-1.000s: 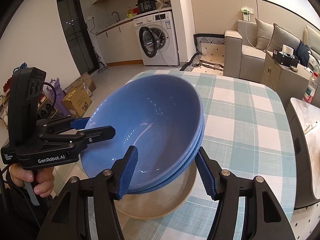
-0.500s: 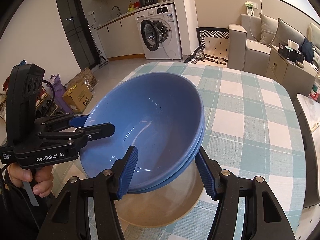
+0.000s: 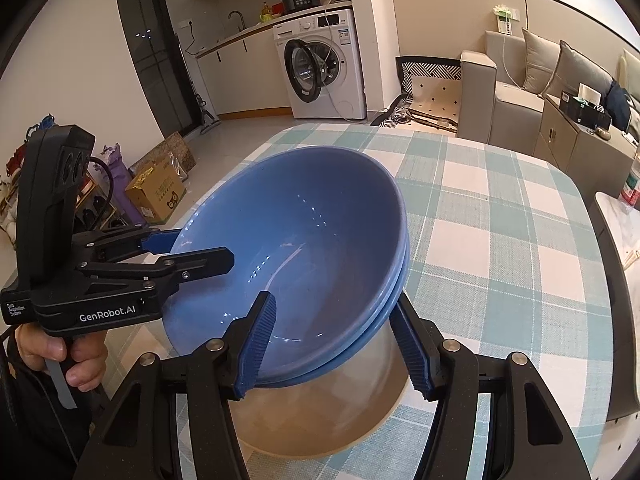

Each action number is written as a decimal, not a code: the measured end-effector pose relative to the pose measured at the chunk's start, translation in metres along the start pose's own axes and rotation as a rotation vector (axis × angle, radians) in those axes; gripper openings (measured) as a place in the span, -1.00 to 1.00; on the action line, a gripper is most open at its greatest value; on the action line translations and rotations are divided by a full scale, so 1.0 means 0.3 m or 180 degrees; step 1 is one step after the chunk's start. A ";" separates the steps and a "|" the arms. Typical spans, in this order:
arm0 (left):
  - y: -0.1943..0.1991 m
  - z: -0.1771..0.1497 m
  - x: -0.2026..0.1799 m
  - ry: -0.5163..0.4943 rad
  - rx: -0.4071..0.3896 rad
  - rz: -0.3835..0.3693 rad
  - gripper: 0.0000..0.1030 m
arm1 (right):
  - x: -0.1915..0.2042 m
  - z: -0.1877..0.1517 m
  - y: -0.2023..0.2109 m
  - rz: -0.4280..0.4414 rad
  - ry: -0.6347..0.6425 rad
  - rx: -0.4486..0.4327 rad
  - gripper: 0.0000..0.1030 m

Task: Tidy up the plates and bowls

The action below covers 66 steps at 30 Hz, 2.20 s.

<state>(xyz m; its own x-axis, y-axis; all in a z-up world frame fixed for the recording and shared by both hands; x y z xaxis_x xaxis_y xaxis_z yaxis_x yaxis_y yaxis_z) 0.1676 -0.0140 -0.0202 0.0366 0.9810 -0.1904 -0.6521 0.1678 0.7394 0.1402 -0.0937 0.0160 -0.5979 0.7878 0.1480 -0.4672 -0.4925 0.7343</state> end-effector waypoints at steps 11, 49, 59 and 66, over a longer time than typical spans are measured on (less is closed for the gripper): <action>-0.005 -0.017 -0.021 -0.0148 -0.0006 0.0044 0.27 | 0.007 0.000 0.009 0.0019 0.0037 -0.0067 0.50; 0.190 -0.143 0.056 -0.0341 -0.0603 0.0425 1.00 | -0.002 -0.089 0.168 -0.0022 0.0053 -0.0858 0.99; 0.194 -0.199 0.082 -0.0315 -0.0807 0.0623 1.00 | 0.002 -0.149 0.197 -0.0051 0.0095 -0.1019 0.99; 0.199 -0.224 0.082 -0.0297 -0.1003 0.0604 1.00 | -0.007 -0.196 0.201 -0.0087 0.0050 -0.1134 0.99</action>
<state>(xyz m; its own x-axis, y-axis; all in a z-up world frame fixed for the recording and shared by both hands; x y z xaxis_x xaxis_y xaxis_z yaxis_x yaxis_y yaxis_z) 0.0788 0.0138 -0.0243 -0.0478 0.9989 0.0014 -0.8542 -0.0416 0.5182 0.0749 -0.1468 0.0210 -0.5906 0.7981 0.1193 -0.6794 -0.5715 0.4602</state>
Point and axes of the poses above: each gripper's, at about its wrist camera, not at the fingertips, and y roughly against the way its jaws point, x to its left, z to its top, the point moved 7 cm from there along -y, roughly the way its jaws point, and after that the axes turned 1 degree about -x, right-handed, at the moved point
